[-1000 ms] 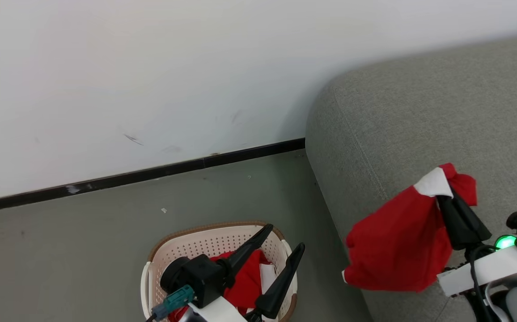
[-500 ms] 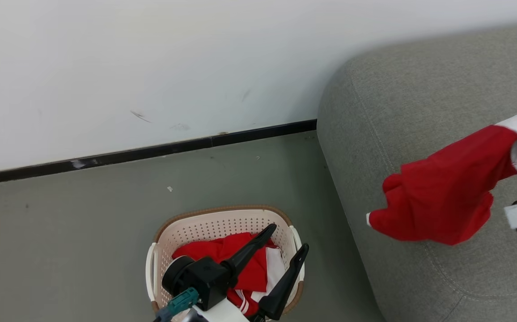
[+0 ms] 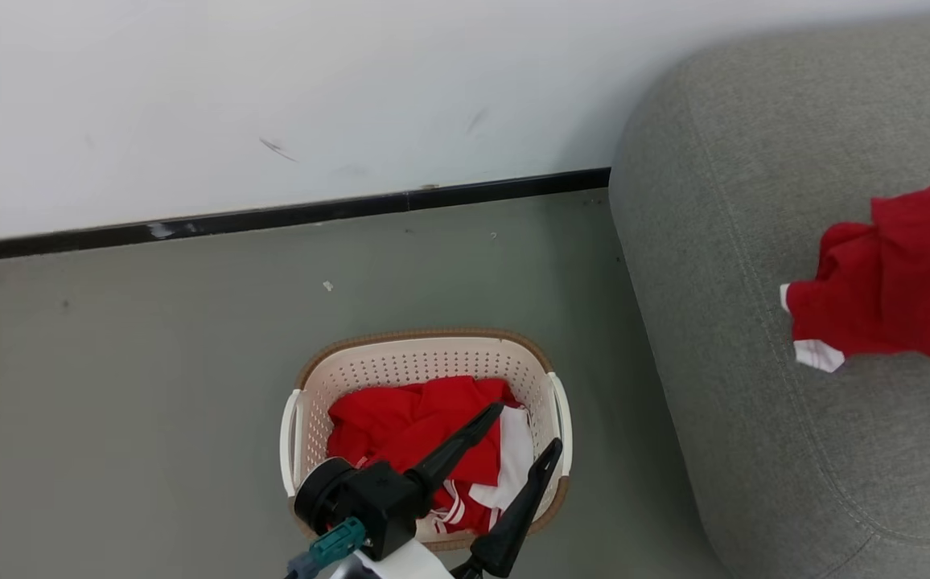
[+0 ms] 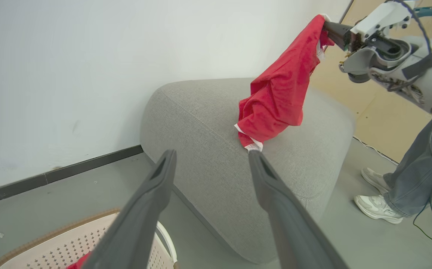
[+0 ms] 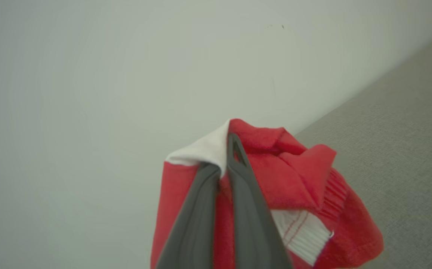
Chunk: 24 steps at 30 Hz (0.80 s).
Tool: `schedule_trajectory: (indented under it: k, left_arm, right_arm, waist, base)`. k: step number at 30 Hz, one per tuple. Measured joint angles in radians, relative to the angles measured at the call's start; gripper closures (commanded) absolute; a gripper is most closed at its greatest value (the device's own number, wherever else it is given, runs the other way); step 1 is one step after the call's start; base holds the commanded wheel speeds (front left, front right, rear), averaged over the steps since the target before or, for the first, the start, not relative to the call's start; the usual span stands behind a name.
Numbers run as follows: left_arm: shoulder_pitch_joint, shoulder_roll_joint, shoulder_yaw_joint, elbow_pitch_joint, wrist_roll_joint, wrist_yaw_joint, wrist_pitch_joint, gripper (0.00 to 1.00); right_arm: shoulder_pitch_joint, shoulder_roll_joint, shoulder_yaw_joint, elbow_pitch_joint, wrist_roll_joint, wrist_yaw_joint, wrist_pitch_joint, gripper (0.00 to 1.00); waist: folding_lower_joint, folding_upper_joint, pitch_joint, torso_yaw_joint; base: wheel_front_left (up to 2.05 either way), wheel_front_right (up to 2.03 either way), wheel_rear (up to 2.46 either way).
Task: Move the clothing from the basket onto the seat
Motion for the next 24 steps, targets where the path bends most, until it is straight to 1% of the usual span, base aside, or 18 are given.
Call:
schedule_trajectory:
  k: [4, 5, 15, 17, 24]
  left_arm:
    - [-0.001, 0.001, -0.005, -0.008, 0.005, 0.001, 0.001, 0.0]
    - [-0.001, 0.001, -0.005, -0.008, 0.005, 0.001, 0.001, 0.0]
    - [-0.005, 0.006, -0.009, -0.045, 0.036, 0.018, 0.022, 0.0]
    - [-0.005, 0.008, -0.009, -0.058, 0.039, 0.027, 0.022, 0.0]
    - [-0.011, 0.01, -0.008, -0.078, 0.049, 0.036, 0.026, 0.0]
  right_arm:
    - [-0.089, -0.026, -0.036, 0.056, -0.007, 0.0, 0.023, 1.0]
    - [-0.089, -0.026, -0.036, 0.056, -0.007, 0.0, 0.023, 1.0]
    - [-0.292, -0.091, -0.144, 0.191, -0.009, 0.0, 0.048, 1.0]
    - [-0.339, -0.093, -0.181, 0.233, -0.009, 0.0, 0.048, 1.0]
    - [-0.444, -0.098, -0.227, 0.315, -0.006, 0.0, 0.049, 1.0]
  waist:
    - [0.0, 0.0, 0.029, 0.016]
    - [0.0, 0.0, 0.029, 0.016]
    - [0.0, 0.0, 0.107, 0.059]
    - [0.0, 0.0, 0.131, 0.072]
    - [0.0, 0.0, 0.188, 0.102]
  base:
    - [0.0, 0.0, 0.0]
    - [0.0, 0.0, 0.0]
    - [0.0, 0.0, 0.0]
    - [0.0, 0.0, 0.0]
    - [0.0, 0.0, 0.0]
